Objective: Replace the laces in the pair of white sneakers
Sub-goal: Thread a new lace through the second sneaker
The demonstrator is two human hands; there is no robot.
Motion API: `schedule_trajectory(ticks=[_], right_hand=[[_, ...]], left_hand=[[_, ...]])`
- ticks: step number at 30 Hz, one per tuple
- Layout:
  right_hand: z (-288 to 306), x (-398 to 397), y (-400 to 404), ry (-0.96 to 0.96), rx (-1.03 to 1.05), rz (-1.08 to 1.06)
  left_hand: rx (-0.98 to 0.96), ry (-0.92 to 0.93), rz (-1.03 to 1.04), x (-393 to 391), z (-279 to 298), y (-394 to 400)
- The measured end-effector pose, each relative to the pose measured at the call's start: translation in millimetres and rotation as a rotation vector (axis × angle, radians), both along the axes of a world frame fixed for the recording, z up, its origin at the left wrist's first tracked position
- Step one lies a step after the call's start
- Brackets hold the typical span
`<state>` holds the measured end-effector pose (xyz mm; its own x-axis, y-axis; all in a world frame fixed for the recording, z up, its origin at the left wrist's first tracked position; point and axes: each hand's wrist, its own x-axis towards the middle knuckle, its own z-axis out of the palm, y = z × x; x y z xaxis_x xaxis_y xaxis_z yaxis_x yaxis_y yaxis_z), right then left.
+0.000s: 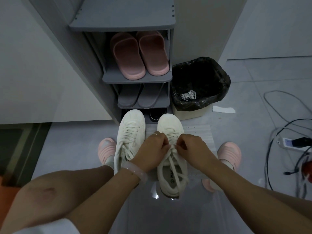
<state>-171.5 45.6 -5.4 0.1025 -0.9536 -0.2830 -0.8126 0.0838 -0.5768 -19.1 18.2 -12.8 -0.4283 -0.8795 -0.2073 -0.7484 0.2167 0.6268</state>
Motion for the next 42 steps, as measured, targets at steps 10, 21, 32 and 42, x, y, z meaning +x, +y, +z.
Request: schedule_trajectory(ticks=[10,21,32,42], right_hand=[[1.9,6.3,5.6,0.189,-0.09,0.167],[2.4,6.1,3.5,0.267,-0.106,0.164],[-5.9,-2.9,-7.3,-0.057,0.016,-0.07],[-0.5,2.8,-8.5,0.153,-0.048,0.064]], left_hand=[[-0.108,-0.135,-0.045,-5.1,0.1,3.5],[-0.175,-0.217,-0.095,-6.3,2.2,3.2],[0.041,0.053,0.081,-1.4,-0.1,-4.1],[0.016,-0.054,-0.012,-4.6,-2.6,-10.6]])
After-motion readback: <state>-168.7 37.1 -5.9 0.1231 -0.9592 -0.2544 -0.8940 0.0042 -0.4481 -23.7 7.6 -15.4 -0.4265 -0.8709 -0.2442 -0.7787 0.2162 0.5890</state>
